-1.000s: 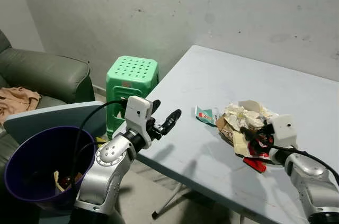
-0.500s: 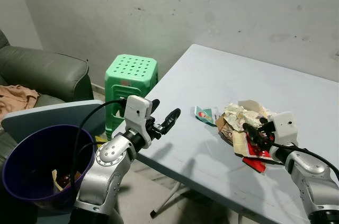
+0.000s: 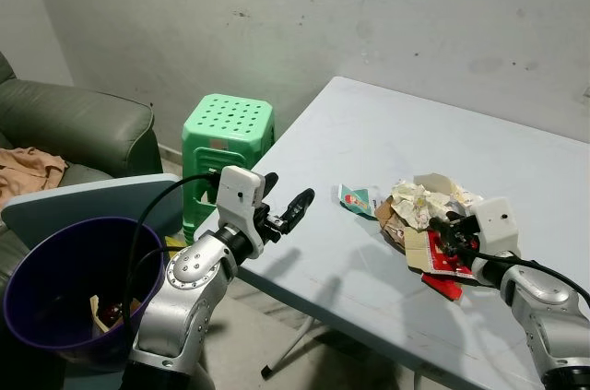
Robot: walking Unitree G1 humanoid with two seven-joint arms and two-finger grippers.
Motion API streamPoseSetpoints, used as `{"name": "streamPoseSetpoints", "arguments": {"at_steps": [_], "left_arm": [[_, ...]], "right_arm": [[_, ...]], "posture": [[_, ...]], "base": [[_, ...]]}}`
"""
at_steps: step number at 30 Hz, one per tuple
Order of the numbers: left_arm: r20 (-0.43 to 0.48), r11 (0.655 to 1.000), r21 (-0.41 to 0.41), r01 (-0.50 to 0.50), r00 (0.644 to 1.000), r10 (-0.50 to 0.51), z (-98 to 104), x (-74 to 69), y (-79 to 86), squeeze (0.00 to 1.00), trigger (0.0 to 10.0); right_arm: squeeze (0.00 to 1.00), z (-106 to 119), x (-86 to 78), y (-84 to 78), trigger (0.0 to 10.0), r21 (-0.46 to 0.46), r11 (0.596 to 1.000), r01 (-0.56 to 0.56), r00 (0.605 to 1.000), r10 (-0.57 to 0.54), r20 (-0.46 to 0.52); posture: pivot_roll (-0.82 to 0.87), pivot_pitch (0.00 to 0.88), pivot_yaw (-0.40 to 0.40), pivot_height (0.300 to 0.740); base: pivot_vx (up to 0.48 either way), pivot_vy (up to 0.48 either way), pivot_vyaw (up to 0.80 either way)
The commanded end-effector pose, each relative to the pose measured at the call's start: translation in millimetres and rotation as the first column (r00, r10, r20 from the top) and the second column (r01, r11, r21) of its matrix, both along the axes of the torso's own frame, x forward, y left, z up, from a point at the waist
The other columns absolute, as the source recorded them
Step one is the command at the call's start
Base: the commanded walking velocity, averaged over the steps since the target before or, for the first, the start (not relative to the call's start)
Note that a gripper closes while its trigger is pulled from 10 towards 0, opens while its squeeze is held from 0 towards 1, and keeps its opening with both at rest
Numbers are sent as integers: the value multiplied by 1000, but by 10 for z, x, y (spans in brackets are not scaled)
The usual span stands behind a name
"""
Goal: Picking trash to rubbish bin
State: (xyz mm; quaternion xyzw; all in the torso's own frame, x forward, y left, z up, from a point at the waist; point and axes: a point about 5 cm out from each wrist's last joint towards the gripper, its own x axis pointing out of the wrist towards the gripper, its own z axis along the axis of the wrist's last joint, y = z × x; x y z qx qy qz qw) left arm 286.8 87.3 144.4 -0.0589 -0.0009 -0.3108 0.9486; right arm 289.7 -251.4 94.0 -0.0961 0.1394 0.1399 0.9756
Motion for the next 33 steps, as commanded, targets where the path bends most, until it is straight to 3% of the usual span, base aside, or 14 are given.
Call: {"name": "streamPoseSetpoints", "arguments": {"at_steps": [1, 9, 19, 23, 31, 32, 33], "left_arm": [[22, 1000, -2, -1, 1000, 1, 52, -13, -4, 0, 10000], [34, 1000, 10, -13, 999, 12, 56, -3, 6, 0, 10000], [58, 999, 24, -27, 998, 25, 75, 36, 42, 0, 10000], [80, 998, 39, -40, 996, 37, 88, 62, 60, 0, 10000], [99, 994, 42, -105, 990, 100, 108, 130, 140, 0, 10000], [90, 991, 29, -132, 988, 129, 111, 161, 183, 0, 10000], [90, 991, 29, -132, 988, 129, 111, 161, 183, 0, 10000]], "right_arm": [[0, -28, -22, -36, 0, -3, 1000, 1, 1000, -1, -28], [0, 26, -3, -5, 0, 14, 1000, 7, 1000, -7, 16], [0, 251, 29, 58, 0, 159, 987, 32, 984, -59, 169], [0, 396, 22, 78, 0, 220, 974, 45, 954, -107, 280], [0, 553, 1, 143, 0, 286, 953, 101, 890, -215, 402], [0, 579, -5, 179, 5490, 299, 945, 129, 873, -252, 418], [0, 579, -5, 179, 5490, 299, 945, 129, 873, -252, 418]], "posture": [[-73, 20, -97, 740], [-73, 15, -97, 740], [-74, 0, -90, 740], [-75, 0, -85, 740], [-74, 0, -82, 740], [-75, 0, -80, 740], [-75, 0, -80, 740]], "base": [[0, 0, 0], [0, 0, 0], [0, 0, 0], [0, 0, 0], [0, 0, 0], [0, 0, 0], [0, 0, 0]]}}
